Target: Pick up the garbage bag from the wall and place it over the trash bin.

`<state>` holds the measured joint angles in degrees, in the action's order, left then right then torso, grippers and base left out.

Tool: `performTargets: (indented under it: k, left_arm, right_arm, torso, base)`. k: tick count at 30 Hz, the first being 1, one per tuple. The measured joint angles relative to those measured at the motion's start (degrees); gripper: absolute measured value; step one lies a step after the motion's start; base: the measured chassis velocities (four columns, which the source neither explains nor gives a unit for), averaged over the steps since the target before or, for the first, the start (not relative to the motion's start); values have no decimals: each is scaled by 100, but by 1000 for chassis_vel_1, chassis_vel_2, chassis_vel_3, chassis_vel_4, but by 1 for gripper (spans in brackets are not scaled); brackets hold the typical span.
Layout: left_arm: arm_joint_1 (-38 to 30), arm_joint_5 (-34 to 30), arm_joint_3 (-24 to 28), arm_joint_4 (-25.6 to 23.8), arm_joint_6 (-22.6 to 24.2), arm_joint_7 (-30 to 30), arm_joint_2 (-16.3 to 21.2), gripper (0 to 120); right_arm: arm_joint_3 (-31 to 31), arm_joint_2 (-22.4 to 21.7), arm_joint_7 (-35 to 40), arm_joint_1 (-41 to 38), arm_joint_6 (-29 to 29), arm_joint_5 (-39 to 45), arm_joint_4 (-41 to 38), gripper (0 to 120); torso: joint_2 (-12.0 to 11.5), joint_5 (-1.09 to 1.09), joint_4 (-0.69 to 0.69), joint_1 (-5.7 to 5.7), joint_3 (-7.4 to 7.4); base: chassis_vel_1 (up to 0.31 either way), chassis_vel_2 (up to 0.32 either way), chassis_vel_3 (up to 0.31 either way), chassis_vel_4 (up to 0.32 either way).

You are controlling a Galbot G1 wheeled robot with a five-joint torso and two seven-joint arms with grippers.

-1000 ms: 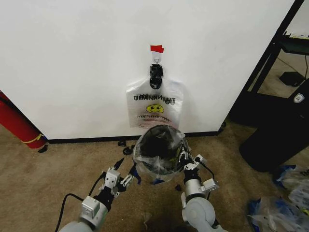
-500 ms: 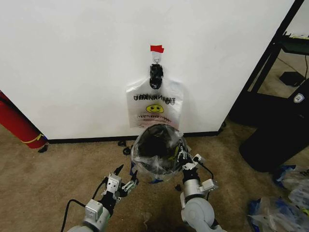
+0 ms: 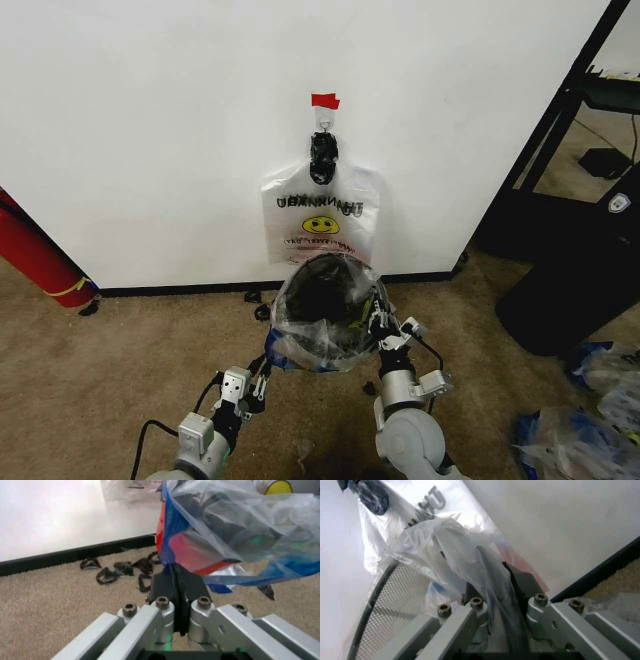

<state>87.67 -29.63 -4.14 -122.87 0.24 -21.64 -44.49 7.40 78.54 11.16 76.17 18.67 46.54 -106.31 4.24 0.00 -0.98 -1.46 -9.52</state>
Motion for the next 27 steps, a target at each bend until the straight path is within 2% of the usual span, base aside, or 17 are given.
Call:
performTargets:
  k: [7, 18, 27]
  left_arm:
    - [-172, 22, 49, 205, -37, 11, -61, 0]
    - [-621, 232, 197, 912, -204, -139, -250, 0]
    - [-752, 375, 207, 1024, -436, -257, -313, 0]
  right_arm:
    - [-28, 6, 5, 25, -29, 82, -55, 0]
    - [-206, 23, 106, 234, -209, 551, -440, 0]
    - [-256, 37, 107, 253, -259, 614, -399, 0]
  torso:
    - [0, 0, 0, 0, 0]
    - [0, -1, 0, 0, 0]
    - [0, 0, -1, 0, 0]
  base:
    - [0, 0, 0, 0]
    - [0, 0, 0, 0]
    - [0, 0, 0, 0]
